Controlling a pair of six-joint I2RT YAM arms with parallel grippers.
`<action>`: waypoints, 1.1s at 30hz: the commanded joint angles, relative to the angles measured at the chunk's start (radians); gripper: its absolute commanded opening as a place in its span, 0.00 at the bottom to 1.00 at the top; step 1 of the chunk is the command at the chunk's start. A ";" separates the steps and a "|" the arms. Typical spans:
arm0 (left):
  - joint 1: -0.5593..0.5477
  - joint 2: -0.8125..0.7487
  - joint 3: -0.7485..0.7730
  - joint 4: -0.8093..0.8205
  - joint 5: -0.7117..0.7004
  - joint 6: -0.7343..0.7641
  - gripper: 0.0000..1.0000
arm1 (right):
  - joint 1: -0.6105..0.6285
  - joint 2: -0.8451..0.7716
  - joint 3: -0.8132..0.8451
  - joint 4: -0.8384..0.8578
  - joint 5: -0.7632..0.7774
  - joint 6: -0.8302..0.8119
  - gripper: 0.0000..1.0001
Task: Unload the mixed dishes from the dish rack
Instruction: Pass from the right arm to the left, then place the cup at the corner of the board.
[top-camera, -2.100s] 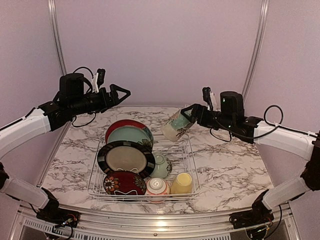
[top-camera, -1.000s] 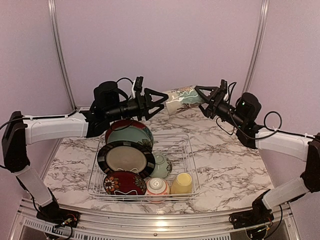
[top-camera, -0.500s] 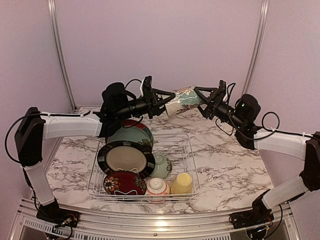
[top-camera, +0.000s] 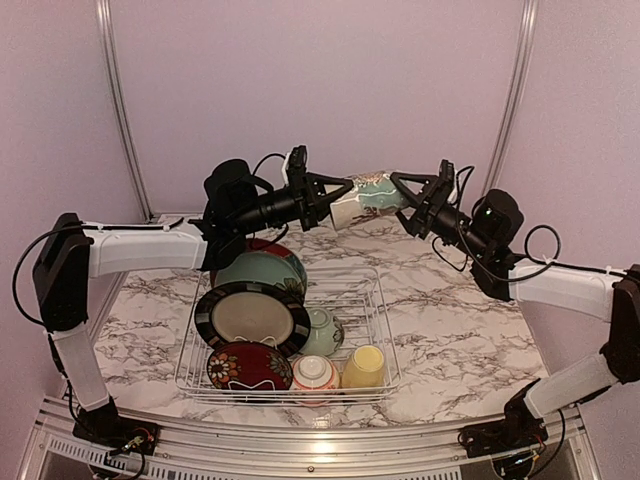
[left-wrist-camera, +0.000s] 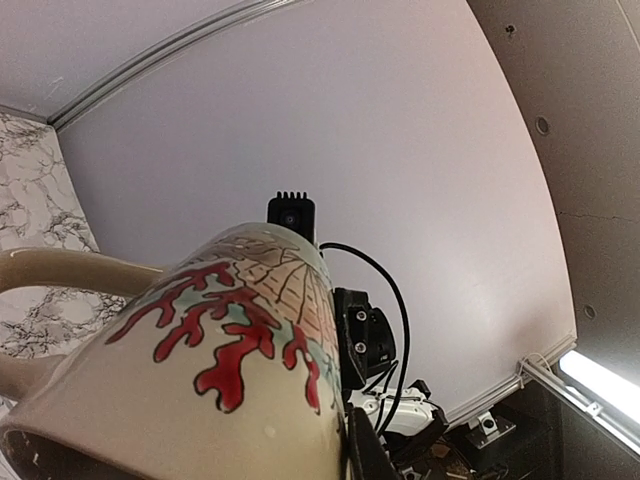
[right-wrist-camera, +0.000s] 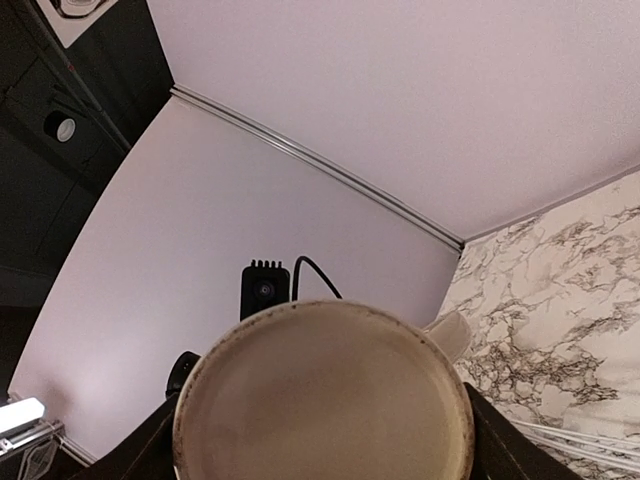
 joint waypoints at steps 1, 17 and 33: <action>0.000 -0.002 0.067 -0.048 0.038 0.061 0.00 | 0.000 -0.055 0.022 0.044 0.030 -0.089 0.40; 0.071 -0.089 0.146 -0.225 0.049 0.201 0.00 | -0.003 -0.136 0.052 -0.203 0.138 -0.247 0.99; 0.261 -0.247 0.513 -1.307 -0.378 0.781 0.00 | -0.002 -0.092 0.254 -0.728 0.210 -0.629 0.98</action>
